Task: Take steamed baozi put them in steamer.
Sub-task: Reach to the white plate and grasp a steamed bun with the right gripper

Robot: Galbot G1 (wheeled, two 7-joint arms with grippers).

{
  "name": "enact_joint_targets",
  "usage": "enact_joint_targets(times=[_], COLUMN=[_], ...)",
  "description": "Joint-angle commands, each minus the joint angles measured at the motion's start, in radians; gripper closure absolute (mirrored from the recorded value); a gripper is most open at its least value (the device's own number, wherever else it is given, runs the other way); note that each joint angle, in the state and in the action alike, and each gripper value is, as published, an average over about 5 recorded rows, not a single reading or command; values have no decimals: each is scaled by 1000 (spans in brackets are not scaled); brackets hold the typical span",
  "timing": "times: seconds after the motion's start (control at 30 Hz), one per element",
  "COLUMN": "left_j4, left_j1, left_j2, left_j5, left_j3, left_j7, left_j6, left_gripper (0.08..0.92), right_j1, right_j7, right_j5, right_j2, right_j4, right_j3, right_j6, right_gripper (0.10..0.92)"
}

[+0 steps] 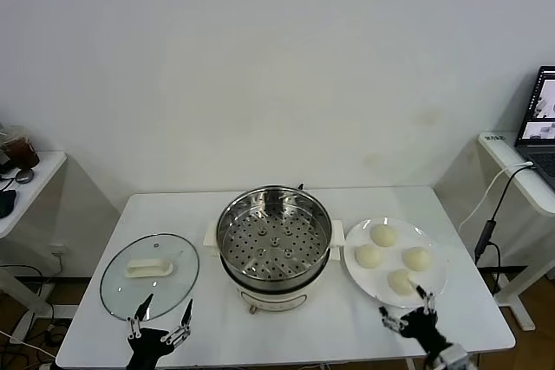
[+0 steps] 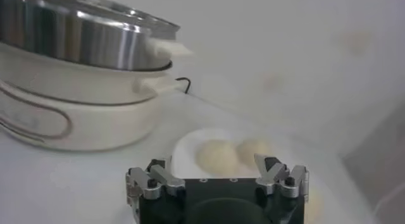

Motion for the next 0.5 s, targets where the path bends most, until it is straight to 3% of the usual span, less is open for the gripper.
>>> enact_joint_targets(times=[0.03,0.2,0.5], left_j4=[6,4,-1], left_j1=[-23,-10,8], left_j2=[4,-7,-38], left_j5=[12,18,79], left_j3=[-4,-17,-33], left_j7=[19,28,31], left_j6=[-8,-27,-54], left_gripper=[177,177,177], right_j1=[346,668,1218], right_j7=[-224,-335,-663], right_j5=[-204,-253,-264], right_j2=[-352,-392,-379], right_j4=[-163,-293,-510], right_j3=[-114,-377,-937], right_j6=[-18,1,12], right_gripper=[203,203,203])
